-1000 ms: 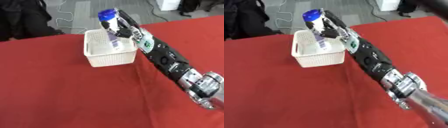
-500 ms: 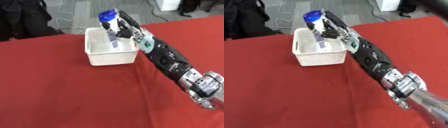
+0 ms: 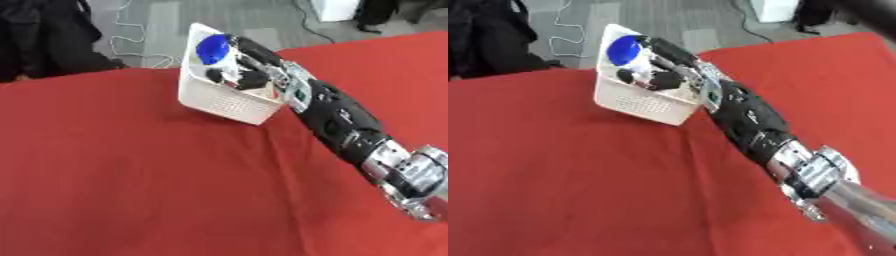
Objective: Pick up objects on the table and place them in the box.
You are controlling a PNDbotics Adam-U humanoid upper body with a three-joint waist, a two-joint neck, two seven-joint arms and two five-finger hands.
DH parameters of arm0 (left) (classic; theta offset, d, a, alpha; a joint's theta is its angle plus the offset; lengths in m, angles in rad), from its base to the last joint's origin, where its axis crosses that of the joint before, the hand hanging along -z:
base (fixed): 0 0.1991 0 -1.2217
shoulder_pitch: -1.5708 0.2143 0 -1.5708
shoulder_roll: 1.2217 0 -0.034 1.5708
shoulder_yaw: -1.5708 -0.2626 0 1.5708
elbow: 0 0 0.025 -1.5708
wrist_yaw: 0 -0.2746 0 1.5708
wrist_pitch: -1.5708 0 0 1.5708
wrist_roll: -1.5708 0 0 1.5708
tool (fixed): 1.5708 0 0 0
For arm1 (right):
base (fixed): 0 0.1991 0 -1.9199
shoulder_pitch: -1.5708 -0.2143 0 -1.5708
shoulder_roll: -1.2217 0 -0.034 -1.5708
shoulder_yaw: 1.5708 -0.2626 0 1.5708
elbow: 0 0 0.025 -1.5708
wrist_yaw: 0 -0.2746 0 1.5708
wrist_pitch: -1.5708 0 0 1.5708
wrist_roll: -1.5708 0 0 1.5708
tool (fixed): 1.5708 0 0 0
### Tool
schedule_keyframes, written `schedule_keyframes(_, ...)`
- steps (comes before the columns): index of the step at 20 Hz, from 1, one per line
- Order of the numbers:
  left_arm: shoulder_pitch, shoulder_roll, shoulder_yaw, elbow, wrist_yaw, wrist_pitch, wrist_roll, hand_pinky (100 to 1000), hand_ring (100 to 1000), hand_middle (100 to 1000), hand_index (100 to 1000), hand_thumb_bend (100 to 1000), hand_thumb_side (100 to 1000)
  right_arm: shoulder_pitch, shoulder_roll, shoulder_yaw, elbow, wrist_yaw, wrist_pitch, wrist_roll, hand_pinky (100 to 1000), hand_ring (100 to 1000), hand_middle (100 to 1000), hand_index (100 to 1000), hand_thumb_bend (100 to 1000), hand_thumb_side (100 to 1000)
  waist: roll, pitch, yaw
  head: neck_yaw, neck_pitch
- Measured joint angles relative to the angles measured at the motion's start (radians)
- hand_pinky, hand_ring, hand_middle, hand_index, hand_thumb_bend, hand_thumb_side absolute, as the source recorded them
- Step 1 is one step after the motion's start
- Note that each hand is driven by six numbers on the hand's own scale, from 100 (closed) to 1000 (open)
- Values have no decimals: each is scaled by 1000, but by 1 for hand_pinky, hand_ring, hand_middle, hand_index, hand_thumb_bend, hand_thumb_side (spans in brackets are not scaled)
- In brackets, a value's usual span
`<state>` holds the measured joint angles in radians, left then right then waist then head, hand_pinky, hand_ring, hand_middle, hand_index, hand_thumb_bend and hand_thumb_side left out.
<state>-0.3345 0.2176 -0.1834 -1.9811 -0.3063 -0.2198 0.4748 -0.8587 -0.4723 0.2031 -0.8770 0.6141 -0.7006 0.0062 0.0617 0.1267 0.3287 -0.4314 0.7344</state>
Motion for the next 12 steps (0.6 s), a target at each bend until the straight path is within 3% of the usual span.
schedule_keyframes(4, 5, 1, 0, 0, 0, 1, 0, 683, 665, 738, 840, 478, 1000, 7, -6, 6, -36, -44, 27, 25, 837, 831, 805, 866, 455, 1000, -1, -1, -10, 0, 0)
schedule_keyframes(7, 11, 1, 0, 0, 0, 2, 0, 682, 664, 738, 841, 477, 1000, 7, -15, 14, -94, -125, 64, 62, 801, 829, 798, 893, 453, 1000, -2, -2, -14, 0, -1)
schedule_keyframes(12, 19, 2, 0, 0, 0, 5, -1, 682, 665, 738, 841, 479, 1000, 24, -56, 19, -224, -405, 178, 157, 777, 824, 790, 934, 439, 1000, -7, -14, -27, 5, -1)
